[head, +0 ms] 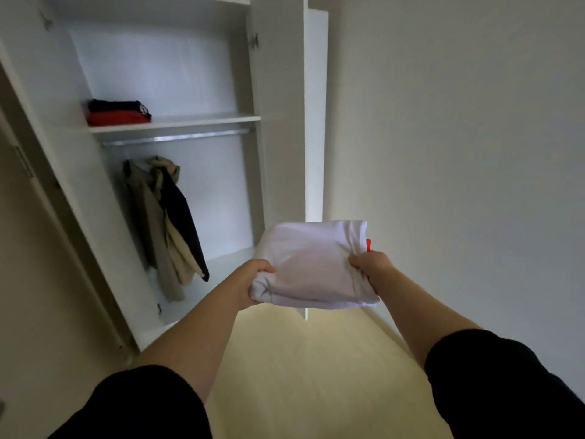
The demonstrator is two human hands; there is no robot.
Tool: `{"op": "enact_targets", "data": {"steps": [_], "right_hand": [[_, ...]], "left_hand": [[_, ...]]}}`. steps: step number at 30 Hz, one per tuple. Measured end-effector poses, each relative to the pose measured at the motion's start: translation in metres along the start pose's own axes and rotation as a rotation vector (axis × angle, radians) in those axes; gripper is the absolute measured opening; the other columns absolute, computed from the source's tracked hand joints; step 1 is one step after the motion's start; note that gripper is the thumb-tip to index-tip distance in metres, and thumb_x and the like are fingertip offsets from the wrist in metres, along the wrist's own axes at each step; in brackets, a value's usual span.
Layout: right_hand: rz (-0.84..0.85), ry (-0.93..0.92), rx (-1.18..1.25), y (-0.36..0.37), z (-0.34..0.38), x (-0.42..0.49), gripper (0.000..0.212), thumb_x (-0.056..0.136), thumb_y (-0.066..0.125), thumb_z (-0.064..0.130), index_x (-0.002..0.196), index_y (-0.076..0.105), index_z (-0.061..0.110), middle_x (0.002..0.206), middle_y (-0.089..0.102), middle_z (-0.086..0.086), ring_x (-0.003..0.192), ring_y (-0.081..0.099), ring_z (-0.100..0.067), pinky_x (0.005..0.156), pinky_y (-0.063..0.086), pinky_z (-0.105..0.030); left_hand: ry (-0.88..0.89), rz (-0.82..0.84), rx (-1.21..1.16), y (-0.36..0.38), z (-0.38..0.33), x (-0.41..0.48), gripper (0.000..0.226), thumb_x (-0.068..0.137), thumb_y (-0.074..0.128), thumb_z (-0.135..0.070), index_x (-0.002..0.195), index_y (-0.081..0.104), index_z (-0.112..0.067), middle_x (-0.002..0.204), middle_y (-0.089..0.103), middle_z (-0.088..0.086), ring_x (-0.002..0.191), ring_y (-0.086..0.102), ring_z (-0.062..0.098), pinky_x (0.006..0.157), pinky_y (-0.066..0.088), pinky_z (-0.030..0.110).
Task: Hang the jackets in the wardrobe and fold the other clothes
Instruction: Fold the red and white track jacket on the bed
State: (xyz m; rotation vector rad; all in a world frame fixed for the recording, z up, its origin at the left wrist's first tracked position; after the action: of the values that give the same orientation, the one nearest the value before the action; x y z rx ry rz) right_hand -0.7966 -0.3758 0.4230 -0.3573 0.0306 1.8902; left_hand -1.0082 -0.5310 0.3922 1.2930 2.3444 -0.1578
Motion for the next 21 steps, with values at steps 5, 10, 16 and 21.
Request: {"op": "enact_targets", "data": {"steps": [5, 10, 16, 21], "right_hand": [[0.077, -0.098, -0.049, 0.085, 0.073, 0.089, 0.024, 0.089, 0.057, 0.004, 0.109, 0.057, -0.007, 0.09, 0.06, -0.014, 0.092, 0.057, -0.03, 0.088, 0.046, -0.033], [0.109, -0.211, 0.018, 0.154, 0.175, 0.197, 0.029, 0.09, 0.059, 0.009, 0.117, 0.058, -0.004, 0.103, 0.061, -0.015, 0.089, 0.055, -0.026, 0.08, 0.042, -0.029], [0.158, -0.361, 0.049, 0.243, 0.283, 0.289, 0.028, 0.091, 0.057, 0.01, 0.116, 0.058, -0.003, 0.114, 0.061, -0.02, 0.103, 0.058, -0.034, 0.085, 0.045, -0.036], [0.238, -0.435, 0.071, 0.347, 0.339, 0.343, 0.029, 0.09, 0.058, 0.006, 0.116, 0.058, -0.007, 0.115, 0.061, -0.024, 0.107, 0.058, -0.036, 0.085, 0.043, -0.035]], "left_hand": [[0.068, -0.119, -0.078, -0.063, -0.078, 0.073, 0.012, 0.079, 0.06, -0.009, 0.089, 0.057, -0.003, 0.052, 0.066, 0.009, 0.046, 0.066, 0.023, 0.039, 0.05, 0.027], [0.229, -0.165, -0.142, -0.101, -0.202, 0.149, 0.038, 0.075, 0.062, -0.007, 0.112, 0.058, 0.002, 0.098, 0.066, 0.015, 0.081, 0.068, 0.031, 0.061, 0.055, 0.036], [0.373, -0.245, -0.134, -0.153, -0.316, 0.215, 0.028, 0.083, 0.058, -0.003, 0.111, 0.059, -0.001, 0.107, 0.063, 0.016, 0.099, 0.062, 0.032, 0.086, 0.052, 0.044], [0.448, -0.337, -0.146, -0.234, -0.375, 0.265, 0.033, 0.084, 0.057, -0.001, 0.117, 0.057, -0.002, 0.111, 0.061, 0.018, 0.098, 0.06, 0.033, 0.082, 0.052, 0.045]]}}
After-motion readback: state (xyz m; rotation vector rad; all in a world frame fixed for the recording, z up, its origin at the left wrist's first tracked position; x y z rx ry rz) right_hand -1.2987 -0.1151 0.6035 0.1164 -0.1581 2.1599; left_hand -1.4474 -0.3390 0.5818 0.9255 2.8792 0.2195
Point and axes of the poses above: each hand's wrist, its own x-axis towards the middle knuckle, its own y-axis out of the palm, z = x × y, the point moved 10 cm from there along x, towards the middle knuckle
